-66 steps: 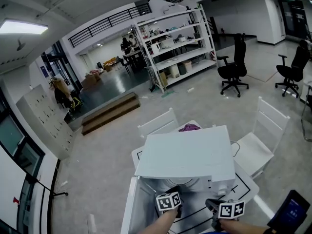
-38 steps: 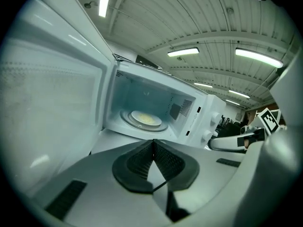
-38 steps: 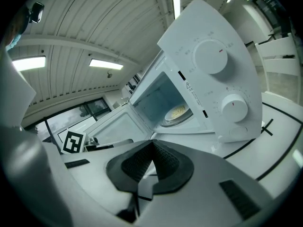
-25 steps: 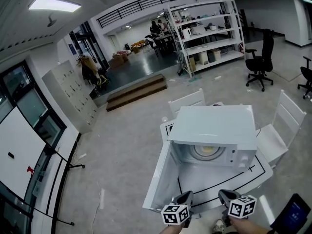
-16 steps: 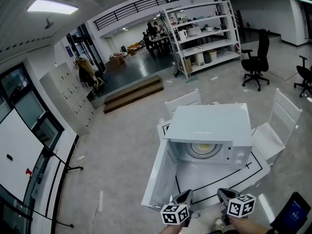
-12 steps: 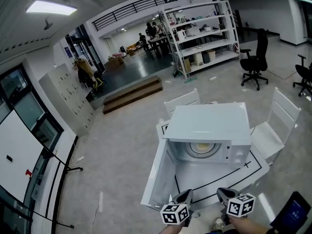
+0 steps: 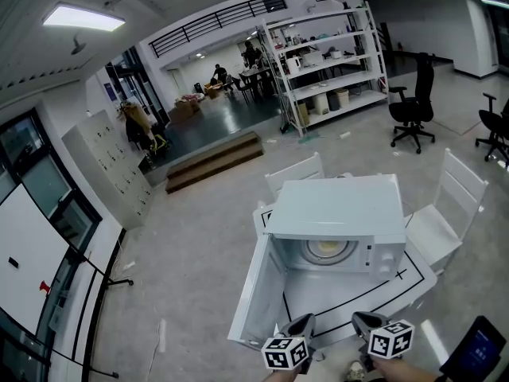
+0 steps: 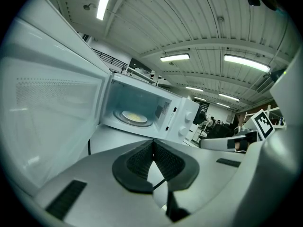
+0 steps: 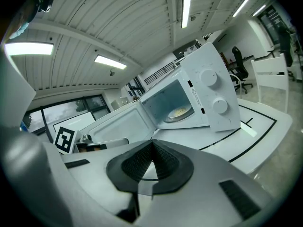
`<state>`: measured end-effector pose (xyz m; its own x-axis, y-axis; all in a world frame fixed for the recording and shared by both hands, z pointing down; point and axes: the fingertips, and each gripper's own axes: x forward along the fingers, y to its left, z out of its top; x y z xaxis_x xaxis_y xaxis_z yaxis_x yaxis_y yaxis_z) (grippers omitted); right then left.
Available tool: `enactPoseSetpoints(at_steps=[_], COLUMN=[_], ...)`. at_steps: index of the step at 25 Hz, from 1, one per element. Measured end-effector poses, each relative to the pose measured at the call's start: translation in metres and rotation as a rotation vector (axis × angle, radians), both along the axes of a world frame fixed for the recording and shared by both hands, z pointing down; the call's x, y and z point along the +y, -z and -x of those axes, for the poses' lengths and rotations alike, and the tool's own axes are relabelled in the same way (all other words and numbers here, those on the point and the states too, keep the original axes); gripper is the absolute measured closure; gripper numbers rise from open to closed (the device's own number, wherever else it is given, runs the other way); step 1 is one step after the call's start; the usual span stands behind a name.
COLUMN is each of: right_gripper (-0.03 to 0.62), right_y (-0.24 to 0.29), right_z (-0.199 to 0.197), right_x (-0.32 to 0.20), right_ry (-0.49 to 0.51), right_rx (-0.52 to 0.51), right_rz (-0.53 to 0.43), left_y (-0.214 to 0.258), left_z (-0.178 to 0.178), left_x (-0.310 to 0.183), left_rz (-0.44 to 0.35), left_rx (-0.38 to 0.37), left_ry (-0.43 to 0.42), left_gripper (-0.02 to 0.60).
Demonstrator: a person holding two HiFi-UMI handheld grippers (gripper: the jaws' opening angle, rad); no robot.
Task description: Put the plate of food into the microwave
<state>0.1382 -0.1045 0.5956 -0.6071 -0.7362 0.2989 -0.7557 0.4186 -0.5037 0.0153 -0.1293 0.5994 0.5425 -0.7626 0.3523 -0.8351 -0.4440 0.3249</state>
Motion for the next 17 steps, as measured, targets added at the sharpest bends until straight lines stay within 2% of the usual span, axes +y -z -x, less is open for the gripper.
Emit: enactPoseSetpoints(at_steps=[17], right_gripper=[0.594], right_y=[0.004], right_z=[0.001], right_x=[-0.014], right_ry=[0.035], right_rx=[0.012], right_rz=[-0.015], left_y=[0.003], left_z=[-0.004], left_x=[-0.012], left_rz=[-0.008], left_rx=[0.003], left_ry=[0.009], left_gripper=[0.575])
